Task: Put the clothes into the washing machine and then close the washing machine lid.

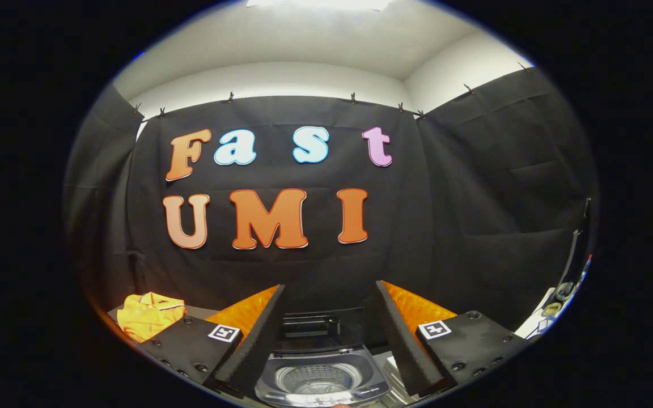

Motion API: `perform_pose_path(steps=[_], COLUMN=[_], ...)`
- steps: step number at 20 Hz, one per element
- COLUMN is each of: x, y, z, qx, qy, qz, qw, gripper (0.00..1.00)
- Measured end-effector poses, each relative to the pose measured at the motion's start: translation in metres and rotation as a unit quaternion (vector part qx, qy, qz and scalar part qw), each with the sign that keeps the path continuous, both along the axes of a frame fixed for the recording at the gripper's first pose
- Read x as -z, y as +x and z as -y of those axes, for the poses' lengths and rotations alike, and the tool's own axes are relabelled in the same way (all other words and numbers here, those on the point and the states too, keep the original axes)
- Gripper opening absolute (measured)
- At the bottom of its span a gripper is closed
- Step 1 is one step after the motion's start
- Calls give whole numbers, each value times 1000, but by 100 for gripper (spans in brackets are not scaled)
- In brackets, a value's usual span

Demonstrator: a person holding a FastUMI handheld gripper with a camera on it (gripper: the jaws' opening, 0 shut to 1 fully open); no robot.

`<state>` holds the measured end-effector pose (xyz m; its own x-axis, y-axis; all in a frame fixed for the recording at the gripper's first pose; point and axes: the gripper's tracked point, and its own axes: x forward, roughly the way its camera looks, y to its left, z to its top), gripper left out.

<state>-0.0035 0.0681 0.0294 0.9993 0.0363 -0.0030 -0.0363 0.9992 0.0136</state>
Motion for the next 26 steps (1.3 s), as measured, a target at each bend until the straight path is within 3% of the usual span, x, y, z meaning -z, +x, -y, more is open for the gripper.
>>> perform_pose_path(steps=[3,11,18,21,26], x=[4,-1,58,99,145], y=[7,14,11,15,16], z=[-50,-246,-401,-455,-497], qx=[-34,-183,-251,-263,-244], qy=[8,29,44,11,-56], qz=[-4,12,-46,-74,-94], qw=[999,983,966,962,964], gripper=[99,97,97,97,98])
